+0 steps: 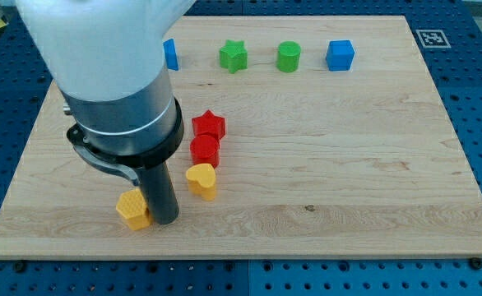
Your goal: Point your arm to yellow heart
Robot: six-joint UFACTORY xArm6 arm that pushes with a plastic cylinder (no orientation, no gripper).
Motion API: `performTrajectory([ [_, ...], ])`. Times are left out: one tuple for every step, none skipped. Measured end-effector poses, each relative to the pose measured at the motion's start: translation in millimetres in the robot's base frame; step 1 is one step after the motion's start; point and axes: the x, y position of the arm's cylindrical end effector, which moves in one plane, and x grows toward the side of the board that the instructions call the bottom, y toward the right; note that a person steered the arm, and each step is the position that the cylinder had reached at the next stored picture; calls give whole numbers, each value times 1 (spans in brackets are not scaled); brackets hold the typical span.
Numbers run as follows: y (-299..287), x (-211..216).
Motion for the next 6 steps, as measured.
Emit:
performTrajectory([
  [-4, 0],
  [-19, 0],
  [-30, 0],
  [-23, 0],
  [18, 0],
  [66, 0],
])
